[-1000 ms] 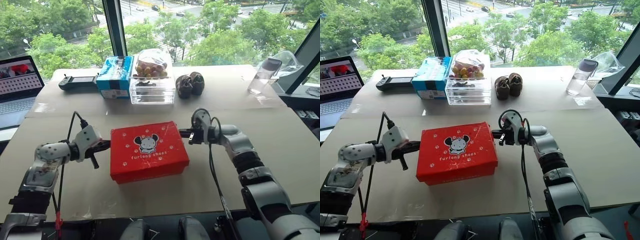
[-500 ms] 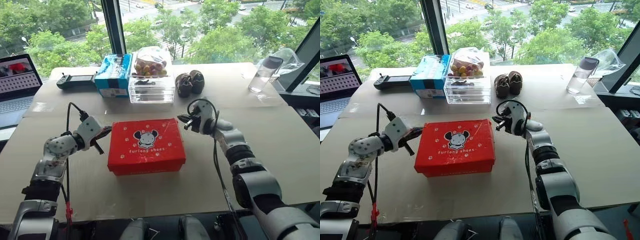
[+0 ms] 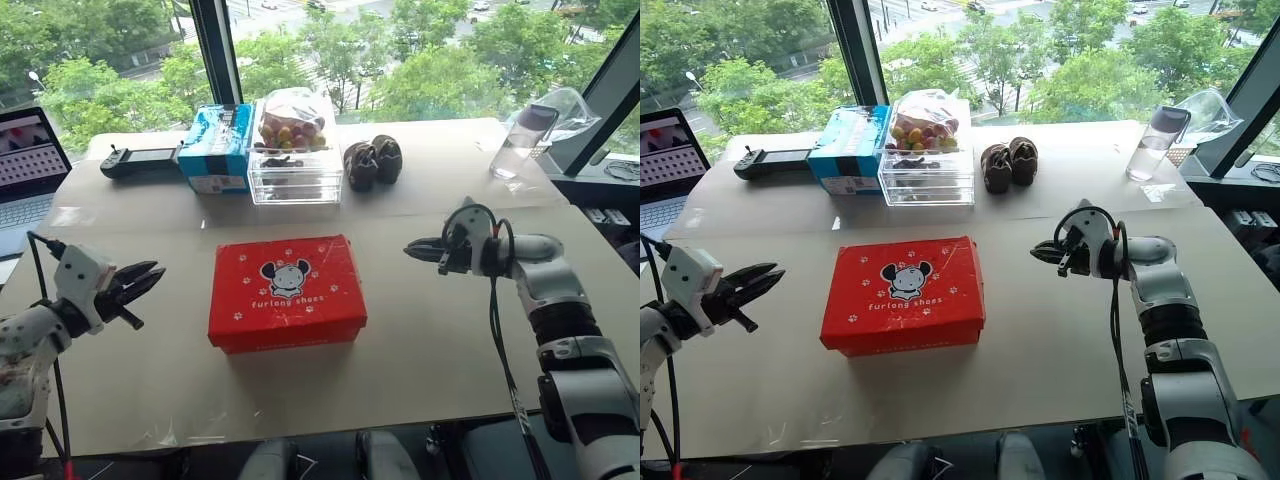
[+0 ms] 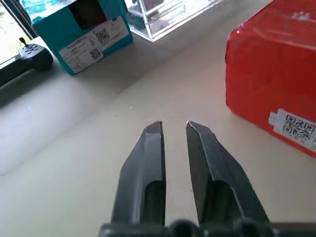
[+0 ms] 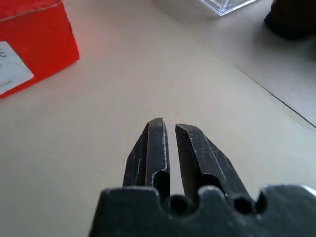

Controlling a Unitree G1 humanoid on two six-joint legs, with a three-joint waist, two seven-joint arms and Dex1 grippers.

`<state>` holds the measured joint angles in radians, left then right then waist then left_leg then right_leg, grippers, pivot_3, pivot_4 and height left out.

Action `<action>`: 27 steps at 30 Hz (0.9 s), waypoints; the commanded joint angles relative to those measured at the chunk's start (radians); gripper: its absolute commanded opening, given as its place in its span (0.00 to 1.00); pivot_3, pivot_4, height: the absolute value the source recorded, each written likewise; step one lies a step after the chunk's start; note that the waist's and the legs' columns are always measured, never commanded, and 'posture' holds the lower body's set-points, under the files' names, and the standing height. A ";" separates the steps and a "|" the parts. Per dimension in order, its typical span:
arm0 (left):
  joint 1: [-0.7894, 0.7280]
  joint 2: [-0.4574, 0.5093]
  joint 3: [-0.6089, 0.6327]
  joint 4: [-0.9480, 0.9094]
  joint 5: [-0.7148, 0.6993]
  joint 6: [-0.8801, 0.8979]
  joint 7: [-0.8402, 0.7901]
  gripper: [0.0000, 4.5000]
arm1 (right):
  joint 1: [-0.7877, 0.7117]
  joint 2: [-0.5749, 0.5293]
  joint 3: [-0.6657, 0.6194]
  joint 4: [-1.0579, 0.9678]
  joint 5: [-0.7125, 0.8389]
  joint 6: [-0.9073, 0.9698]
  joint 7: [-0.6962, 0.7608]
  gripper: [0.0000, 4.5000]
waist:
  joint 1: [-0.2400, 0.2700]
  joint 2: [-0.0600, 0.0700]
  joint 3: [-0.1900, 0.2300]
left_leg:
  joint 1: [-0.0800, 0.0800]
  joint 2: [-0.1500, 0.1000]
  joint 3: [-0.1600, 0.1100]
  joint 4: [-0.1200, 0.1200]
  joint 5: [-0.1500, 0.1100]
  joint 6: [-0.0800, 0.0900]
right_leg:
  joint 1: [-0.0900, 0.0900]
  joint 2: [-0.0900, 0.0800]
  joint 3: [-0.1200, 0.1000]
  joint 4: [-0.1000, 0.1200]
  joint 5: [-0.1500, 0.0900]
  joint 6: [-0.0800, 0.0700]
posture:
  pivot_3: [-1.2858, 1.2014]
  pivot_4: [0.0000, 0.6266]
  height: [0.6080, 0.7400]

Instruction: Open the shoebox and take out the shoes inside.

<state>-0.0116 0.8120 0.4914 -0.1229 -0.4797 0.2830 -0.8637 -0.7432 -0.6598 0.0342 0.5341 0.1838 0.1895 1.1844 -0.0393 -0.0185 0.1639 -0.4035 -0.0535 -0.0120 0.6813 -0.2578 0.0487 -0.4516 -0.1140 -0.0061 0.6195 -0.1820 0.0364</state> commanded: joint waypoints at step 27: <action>0.437 0.266 0.369 -0.358 -0.204 0.277 -0.447 1.00 | 0.240 -0.138 0.177 -0.637 0.227 0.518 0.129 0.24 | 0.027 -0.001 0.000 | 0.012 0.006 0.004 -0.001 -0.002 0.002 | 0.015 0.001 -0.004 -0.008 -0.002 -0.002 | 0.52 0.24 1.00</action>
<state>0.4433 1.0543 0.8114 -0.4597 -0.6648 0.5472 -1.2951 -0.4869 -0.8105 0.1760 -0.0995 0.4472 0.7635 1.3222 -0.0119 -0.0191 0.1644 -0.3914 -0.0476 -0.0083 0.6807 -0.2596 0.0506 -0.4363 -0.1122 -0.0098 0.6111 -0.1841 0.0343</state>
